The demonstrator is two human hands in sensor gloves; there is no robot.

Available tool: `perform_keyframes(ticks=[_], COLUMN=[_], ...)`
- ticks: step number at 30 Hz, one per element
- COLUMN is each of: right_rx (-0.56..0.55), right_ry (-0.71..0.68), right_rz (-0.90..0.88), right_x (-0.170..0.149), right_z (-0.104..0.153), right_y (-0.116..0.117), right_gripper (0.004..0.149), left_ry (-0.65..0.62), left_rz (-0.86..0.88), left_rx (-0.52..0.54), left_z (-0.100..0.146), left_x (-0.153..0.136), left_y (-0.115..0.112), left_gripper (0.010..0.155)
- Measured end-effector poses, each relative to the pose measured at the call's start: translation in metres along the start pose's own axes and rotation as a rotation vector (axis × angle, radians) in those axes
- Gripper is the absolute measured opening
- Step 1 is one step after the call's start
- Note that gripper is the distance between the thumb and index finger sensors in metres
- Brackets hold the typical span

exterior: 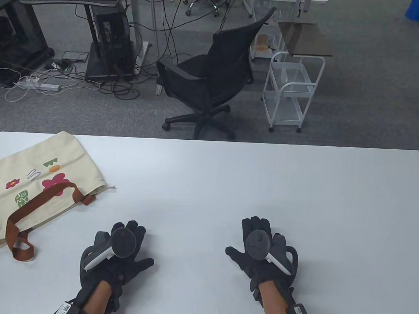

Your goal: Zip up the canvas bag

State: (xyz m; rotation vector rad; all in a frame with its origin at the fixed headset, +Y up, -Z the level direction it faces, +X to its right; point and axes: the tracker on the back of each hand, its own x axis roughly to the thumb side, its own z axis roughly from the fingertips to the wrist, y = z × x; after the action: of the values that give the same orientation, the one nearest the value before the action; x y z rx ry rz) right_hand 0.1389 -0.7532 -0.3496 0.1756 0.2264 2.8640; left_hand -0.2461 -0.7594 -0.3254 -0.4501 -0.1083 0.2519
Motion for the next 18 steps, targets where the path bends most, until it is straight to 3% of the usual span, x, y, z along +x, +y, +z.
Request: perform_keyframes(ticks=[10,18], right_rx=[-0.003,-0.021], right_ry=[-0.012,-0.034], right_rz=[0.018,0.031], right_x=[0.0011,0.0052], right_z=[0.0009,0.0065], right_y=[-0.0002,-0.0059], right_gripper=[0.093,0.091], left_ry=[0.029,0.031], left_rz=[-0.011,0.005], left_rx=[-0.002,0.053], left_z=[-0.0032,0.0038], left_x=[-0.0048,-0.0094], left_y=[-0.003,0.0016], left_gripper=[0.094,0.098])
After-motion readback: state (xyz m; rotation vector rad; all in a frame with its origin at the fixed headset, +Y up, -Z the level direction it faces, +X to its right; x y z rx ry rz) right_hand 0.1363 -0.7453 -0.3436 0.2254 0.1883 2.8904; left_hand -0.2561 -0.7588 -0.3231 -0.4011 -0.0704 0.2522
